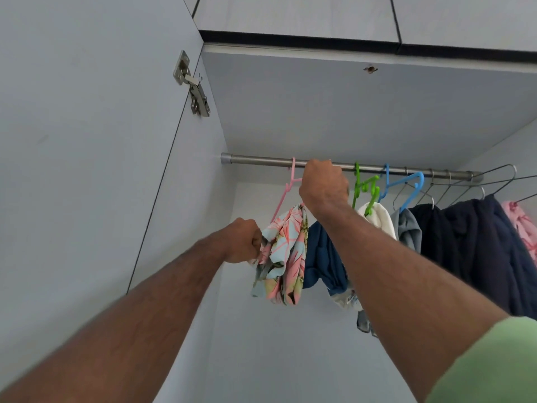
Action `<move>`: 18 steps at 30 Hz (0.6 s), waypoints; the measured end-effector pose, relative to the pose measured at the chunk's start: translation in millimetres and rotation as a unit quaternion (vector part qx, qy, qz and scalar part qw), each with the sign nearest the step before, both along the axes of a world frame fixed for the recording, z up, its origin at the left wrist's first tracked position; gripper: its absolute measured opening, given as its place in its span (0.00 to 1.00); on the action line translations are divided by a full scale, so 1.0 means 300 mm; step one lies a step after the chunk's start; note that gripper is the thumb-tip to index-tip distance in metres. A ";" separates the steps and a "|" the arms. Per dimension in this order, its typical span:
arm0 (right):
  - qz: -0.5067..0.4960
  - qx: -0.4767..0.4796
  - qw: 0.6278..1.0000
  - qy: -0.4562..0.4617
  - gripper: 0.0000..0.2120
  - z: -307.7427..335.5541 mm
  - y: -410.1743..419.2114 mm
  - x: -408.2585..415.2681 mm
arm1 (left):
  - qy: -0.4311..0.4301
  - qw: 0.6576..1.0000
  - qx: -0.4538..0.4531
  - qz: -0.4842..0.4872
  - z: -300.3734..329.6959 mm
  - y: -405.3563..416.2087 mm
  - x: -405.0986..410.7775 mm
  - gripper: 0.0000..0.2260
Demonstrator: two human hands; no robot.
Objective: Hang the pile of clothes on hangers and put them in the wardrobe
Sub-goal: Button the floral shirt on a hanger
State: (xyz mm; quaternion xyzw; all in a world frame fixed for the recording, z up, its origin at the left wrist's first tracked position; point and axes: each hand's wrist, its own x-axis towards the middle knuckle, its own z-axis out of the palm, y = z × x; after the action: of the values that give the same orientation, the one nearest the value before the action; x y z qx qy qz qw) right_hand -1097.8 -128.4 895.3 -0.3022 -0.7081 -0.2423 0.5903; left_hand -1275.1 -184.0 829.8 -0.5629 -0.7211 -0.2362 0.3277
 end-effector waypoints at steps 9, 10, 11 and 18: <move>0.080 -0.053 0.995 0.012 0.09 -0.079 -0.088 0.023 | 0.004 0.999 0.008 -0.035 -0.048 -0.158 0.048 0.06; 0.085 -0.057 0.995 0.013 0.10 -0.092 -0.103 0.030 | 0.002 0.999 0.008 -0.036 -0.055 -0.175 0.058 0.07; 0.088 -0.061 0.994 0.015 0.11 -0.106 -0.114 0.038 | -0.001 0.999 0.006 -0.040 -0.064 -0.191 0.071 0.07; 0.053 -0.090 0.994 -0.021 0.11 -0.246 -0.222 0.110 | 0.007 0.997 0.007 -0.072 -0.137 -0.303 0.153 0.10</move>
State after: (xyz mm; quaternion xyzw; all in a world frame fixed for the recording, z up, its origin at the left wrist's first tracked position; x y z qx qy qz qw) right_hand -1064.8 -194.9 821.4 -0.3108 -0.7545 -0.1521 0.5577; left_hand -1229.2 -274.7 788.7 -0.6126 -0.6749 -0.2605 0.3184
